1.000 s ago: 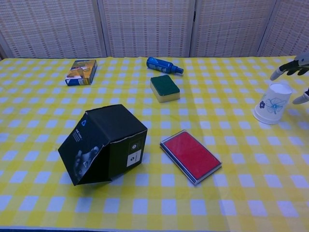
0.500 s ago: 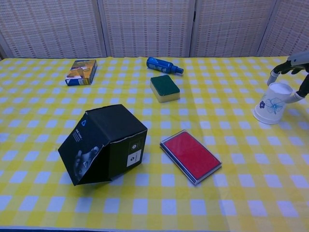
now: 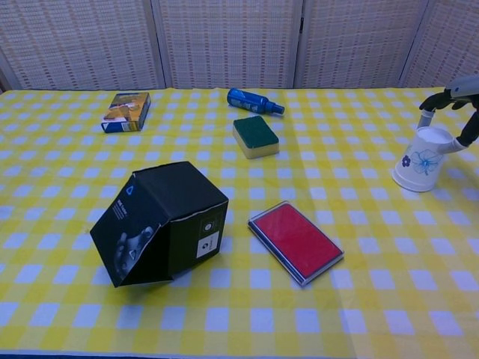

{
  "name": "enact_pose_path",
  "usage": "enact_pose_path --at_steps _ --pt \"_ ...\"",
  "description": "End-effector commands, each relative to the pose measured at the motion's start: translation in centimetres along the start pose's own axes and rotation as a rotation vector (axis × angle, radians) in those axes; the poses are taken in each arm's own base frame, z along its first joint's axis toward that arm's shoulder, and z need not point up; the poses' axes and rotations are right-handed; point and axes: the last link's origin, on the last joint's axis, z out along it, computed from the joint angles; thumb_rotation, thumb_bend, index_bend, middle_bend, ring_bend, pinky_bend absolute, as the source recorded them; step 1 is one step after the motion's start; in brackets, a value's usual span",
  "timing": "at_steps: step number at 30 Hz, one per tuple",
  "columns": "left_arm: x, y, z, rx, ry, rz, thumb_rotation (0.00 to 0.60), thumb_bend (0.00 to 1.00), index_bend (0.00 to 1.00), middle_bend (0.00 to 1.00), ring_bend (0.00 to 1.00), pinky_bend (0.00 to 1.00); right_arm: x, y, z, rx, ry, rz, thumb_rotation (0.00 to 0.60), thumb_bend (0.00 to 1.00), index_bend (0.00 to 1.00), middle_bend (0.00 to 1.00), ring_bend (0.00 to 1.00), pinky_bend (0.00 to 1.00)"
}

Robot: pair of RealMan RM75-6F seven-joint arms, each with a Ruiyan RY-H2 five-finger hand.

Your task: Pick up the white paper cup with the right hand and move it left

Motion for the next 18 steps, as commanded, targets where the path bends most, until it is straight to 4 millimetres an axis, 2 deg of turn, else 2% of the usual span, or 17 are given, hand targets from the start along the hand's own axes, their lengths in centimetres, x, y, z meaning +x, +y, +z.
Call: enact_pose_path --at_steps 1,8,18 --pt "0.0 0.0 0.0 -0.002 0.0 0.001 0.6 0.32 0.04 0.0 0.0 0.23 0.1 -0.1 -0.1 0.003 0.006 0.007 0.6 0.28 0.35 0.02 0.0 0.0" --pt "-0.2 0.2 0.1 -0.011 -0.004 0.004 0.6 0.32 0.03 0.0 0.0 0.23 1.5 -0.4 -1.4 0.024 0.043 0.023 0.6 0.29 0.38 0.02 0.0 0.0" --pt "-0.6 0.7 0.3 -0.022 -0.012 0.017 0.6 0.32 0.02 0.0 0.0 0.23 5.8 -2.1 -6.4 0.103 0.145 0.04 0.6 0.29 0.38 0.02 0.0 0.0"
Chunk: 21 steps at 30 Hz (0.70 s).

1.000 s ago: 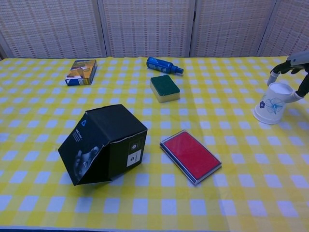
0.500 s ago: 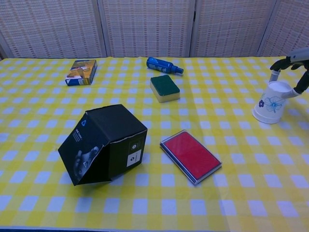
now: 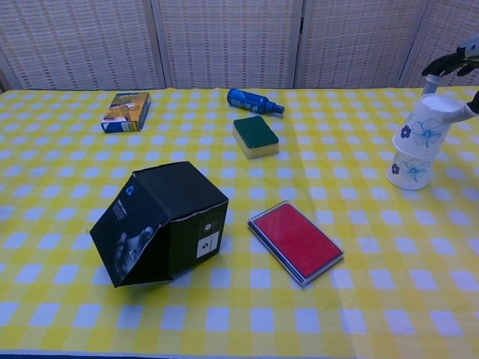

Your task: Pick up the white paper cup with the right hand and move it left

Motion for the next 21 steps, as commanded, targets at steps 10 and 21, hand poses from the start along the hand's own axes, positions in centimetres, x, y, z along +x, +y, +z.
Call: enact_pose_path --at_steps 10,21 --pt "0.3 0.1 -0.2 0.0 0.012 -0.01 0.6 0.32 0.02 0.0 0.0 0.23 2.7 -4.0 -2.3 0.091 0.069 -0.021 0.6 0.29 0.38 0.02 0.0 0.0" --pt "1.4 -0.1 -1.2 -0.019 0.039 -0.042 0.6 0.32 0.02 0.0 0.0 0.23 -2.8 -5.9 3.3 0.047 -0.038 -0.087 0.6 0.29 0.38 0.02 0.0 0.0"
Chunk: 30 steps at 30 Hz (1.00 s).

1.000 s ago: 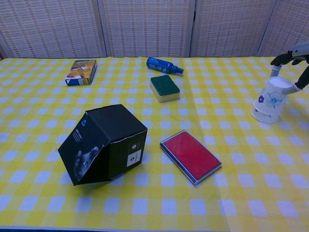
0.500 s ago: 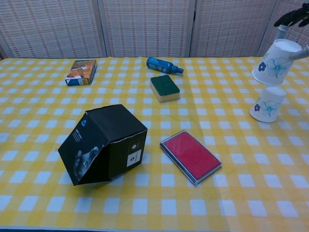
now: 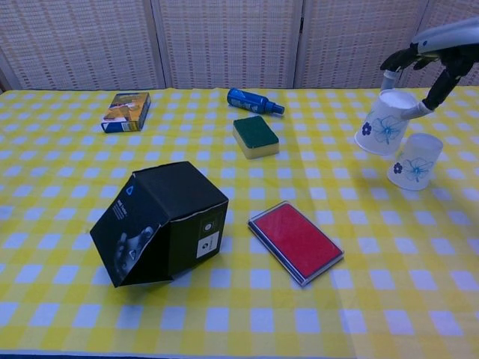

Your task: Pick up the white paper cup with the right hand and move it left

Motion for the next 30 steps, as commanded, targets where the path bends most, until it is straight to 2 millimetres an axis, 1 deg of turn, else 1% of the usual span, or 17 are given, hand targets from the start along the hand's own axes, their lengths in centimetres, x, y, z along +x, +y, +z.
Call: enact_pose_path --at_steps 1,8,12,14,17,19,23,25,27,28,29,30 --pt "0.5 -0.1 -0.5 -0.005 0.018 -0.012 0.6 0.32 0.02 0.0 0.0 0.23 -1.8 -0.7 2.1 -0.026 -0.037 -0.038 0.6 0.3 0.38 0.02 0.0 0.0" --pt "1.1 -0.2 -1.1 -0.019 0.034 -0.028 0.6 0.32 0.02 0.0 0.0 0.23 -3.9 -2.4 4.2 -0.041 -0.069 -0.077 0.6 0.3 0.38 0.02 0.0 0.0" --pt "1.2 0.0 -1.4 -0.033 0.035 -0.033 0.6 0.32 0.02 0.0 0.0 0.23 -4.7 -3.2 4.7 -0.042 -0.087 -0.089 0.6 0.29 0.37 0.01 0.0 0.0" --pt "1.2 0.0 -1.5 -0.038 0.036 -0.034 0.6 0.32 0.02 0.0 0.0 0.23 -4.7 -3.4 4.7 -0.045 -0.093 -0.09 0.6 0.28 0.3 0.0 0.0 0.0" --pt "1.3 0.0 -1.6 -0.038 0.037 -0.034 0.6 0.32 0.02 0.0 0.0 0.23 -4.3 -3.5 4.4 -0.053 -0.102 -0.08 0.6 0.25 0.09 0.0 0.0 0.0" --pt "1.2 0.0 -1.6 -0.038 0.037 -0.033 0.6 0.32 0.02 0.0 0.0 0.23 -3.7 -3.4 4.1 -0.06 -0.104 -0.072 0.6 0.24 0.01 0.0 0.0 0.0" --pt "1.1 0.2 -1.6 -0.047 0.032 -0.024 0.6 0.32 0.02 0.0 0.0 0.23 -2.3 -3.5 2.9 -0.049 -0.082 -0.036 0.6 0.21 0.0 0.0 0.0 0.0" --pt "1.0 0.2 -1.5 -0.043 0.032 -0.019 0.6 0.32 0.02 0.0 0.0 0.23 -1.5 -3.4 1.7 -0.033 -0.069 -0.023 0.6 0.21 0.0 0.0 0.0 0.0" --pt "0.8 0.2 -1.3 -0.038 0.026 -0.017 0.6 0.32 0.02 0.0 0.0 0.23 -0.6 -3.3 0.0 -0.017 -0.046 -0.015 0.6 0.21 0.0 0.0 0.0 0.0" --pt "0.8 0.1 -1.3 -0.034 0.021 -0.015 0.6 0.32 0.02 0.0 0.0 0.23 -0.1 -3.1 -1.4 -0.003 -0.029 -0.013 0.6 0.21 0.0 0.0 0.0 0.0" --pt "0.7 0.0 -1.2 -0.031 0.019 -0.014 0.6 0.32 0.02 0.0 0.0 0.23 0.1 -2.9 -2.3 0.004 -0.018 -0.012 0.6 0.21 0.0 0.0 0.0 0.0" --pt "0.7 0.0 -1.2 -0.027 0.017 -0.012 0.6 0.32 0.02 0.0 0.0 0.23 0.4 -2.6 -3.7 0.013 0.001 -0.013 0.6 0.21 0.0 0.0 0.0 0.0"
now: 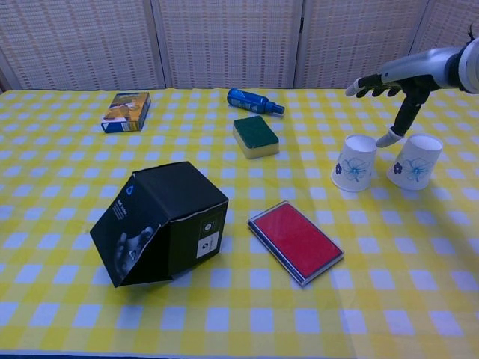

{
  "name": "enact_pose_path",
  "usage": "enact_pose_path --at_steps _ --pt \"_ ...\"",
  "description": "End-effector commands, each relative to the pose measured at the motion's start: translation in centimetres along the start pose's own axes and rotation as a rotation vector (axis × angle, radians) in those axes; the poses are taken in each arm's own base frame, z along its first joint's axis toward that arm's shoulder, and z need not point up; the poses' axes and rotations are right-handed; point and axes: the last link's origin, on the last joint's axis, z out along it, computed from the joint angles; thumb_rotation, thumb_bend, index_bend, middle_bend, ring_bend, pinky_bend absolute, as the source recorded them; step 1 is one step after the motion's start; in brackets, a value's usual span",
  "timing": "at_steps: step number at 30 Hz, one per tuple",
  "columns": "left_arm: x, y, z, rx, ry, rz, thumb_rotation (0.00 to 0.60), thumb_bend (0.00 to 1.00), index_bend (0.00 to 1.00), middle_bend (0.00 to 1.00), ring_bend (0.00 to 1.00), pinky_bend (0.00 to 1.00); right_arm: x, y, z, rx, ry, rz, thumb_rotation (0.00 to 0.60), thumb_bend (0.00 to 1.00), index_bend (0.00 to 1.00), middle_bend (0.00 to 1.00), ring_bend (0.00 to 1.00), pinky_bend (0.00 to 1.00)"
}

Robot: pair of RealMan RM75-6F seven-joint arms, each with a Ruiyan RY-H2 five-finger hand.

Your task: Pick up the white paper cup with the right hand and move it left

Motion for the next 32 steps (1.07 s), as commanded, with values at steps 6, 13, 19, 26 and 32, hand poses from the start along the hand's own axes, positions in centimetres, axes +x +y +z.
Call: enact_pose_path --at_steps 6,13,19,26,32 --pt "0.0 0.2 0.1 0.029 -0.004 0.022 0.6 0.32 0.02 0.0 0.0 0.23 -2.2 6.9 -13.8 0.066 0.27 -0.019 0.6 0.21 0.0 0.0 0.0 0.0" --pt "-0.1 0.9 0.1 0.015 0.005 0.032 0.6 0.32 0.02 0.0 0.0 0.23 -8.8 13.9 -20.0 0.046 0.428 0.036 0.6 0.21 0.0 0.0 0.0 0.0" --pt "-0.2 1.2 0.1 0.001 0.004 0.033 0.6 0.32 0.02 0.0 0.0 0.23 -13.0 16.8 -22.3 0.014 0.499 0.042 0.6 0.21 0.0 0.0 0.0 0.0" --pt "-0.4 0.6 0.3 0.023 -0.012 0.023 0.6 0.32 0.02 0.0 0.0 0.23 -13.7 16.5 -22.0 -0.008 0.474 0.006 0.6 0.21 0.0 0.0 0.0 0.0" --pt "-0.8 0.3 0.6 0.031 -0.033 0.036 0.6 0.32 0.03 0.0 0.0 0.23 -13.6 16.2 -21.5 0.002 0.457 -0.002 0.6 0.21 0.0 0.0 0.0 0.0"
